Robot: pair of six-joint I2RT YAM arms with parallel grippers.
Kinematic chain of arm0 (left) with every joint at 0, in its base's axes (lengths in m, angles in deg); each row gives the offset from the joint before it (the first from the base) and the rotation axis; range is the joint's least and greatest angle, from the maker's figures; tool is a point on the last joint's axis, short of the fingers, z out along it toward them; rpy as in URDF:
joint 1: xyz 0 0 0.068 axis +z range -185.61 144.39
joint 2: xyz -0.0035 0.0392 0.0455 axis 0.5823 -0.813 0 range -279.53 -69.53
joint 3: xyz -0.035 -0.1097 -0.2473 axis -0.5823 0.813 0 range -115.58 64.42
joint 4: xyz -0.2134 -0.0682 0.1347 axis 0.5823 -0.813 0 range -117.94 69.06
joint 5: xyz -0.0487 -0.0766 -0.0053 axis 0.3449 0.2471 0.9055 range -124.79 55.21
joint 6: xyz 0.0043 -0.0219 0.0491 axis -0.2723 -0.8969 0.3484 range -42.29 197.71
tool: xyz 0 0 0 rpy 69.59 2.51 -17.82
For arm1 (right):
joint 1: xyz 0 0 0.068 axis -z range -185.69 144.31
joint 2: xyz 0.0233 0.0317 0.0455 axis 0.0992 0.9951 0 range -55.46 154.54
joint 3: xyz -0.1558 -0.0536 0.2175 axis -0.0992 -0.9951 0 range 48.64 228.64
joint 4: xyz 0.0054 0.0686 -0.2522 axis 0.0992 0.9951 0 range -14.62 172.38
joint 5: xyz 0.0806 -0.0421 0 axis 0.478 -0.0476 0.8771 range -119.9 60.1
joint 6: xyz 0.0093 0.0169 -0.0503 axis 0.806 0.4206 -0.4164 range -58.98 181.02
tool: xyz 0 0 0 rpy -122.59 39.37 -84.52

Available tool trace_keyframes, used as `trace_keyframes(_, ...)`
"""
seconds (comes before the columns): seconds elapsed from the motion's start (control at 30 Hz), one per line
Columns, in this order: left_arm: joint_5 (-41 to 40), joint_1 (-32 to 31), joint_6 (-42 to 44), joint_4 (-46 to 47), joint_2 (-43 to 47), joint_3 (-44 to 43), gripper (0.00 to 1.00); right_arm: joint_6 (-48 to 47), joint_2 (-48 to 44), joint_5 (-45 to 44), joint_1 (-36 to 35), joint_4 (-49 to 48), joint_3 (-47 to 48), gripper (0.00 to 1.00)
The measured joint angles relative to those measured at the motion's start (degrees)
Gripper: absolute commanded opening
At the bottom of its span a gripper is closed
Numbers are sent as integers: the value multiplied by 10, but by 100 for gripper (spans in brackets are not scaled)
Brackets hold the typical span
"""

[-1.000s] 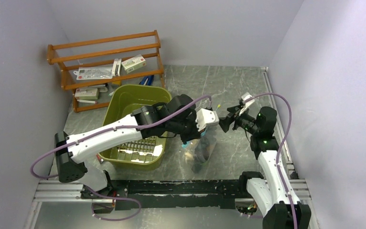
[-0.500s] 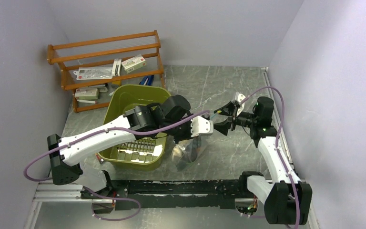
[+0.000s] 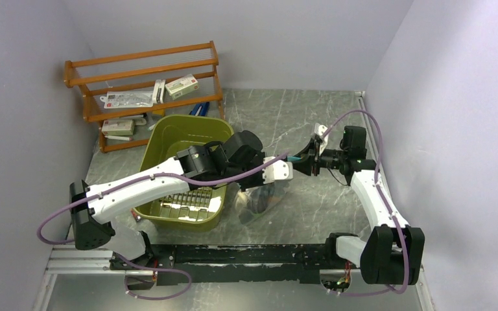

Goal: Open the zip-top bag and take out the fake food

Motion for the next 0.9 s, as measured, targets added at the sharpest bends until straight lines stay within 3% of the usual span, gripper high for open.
trace_keyframes(0.07, -4, 3, 1, 8, 11, 18, 8, -3, 8, -11, 0, 11, 4, 3)
trace_keyframes(0.13, -7, 7, 0, 16, 22, 34, 17, 0, 16, -20, -1, 25, 11, 0)
trace_keyframes(0.3, -14, 19, -24, 46, 40, 55, 66, 9, 29, -41, -1, 67, 41, 0)
trace_keyframes(0.37, -16, 22, -41, 63, 43, 52, 81, 20, 22, -49, -1, 76, 45, 0)
trace_keyframes(0.47, -16, 28, -73, 86, 43, 37, 97, 40, -5, -65, -1, 87, 44, 0)
trace_keyframes(0.53, -9, 35, -97, 121, 43, 31, 96, 51, -32, -74, -1, 91, 39, 0)
trace_keyframes(0.67, 30, 51, -131, 145, 12, -10, 80, 60, -79, -76, -1, 93, 24, 0)
trace_keyframes(0.73, 54, 56, -138, 141, -32, -64, 87, 63, -94, -74, -1, 92, 24, 0)
trace_keyframes(0.9, 104, 57, -151, 130, -111, -122, 88, 41, -96, -72, -1, 105, 40, 0)
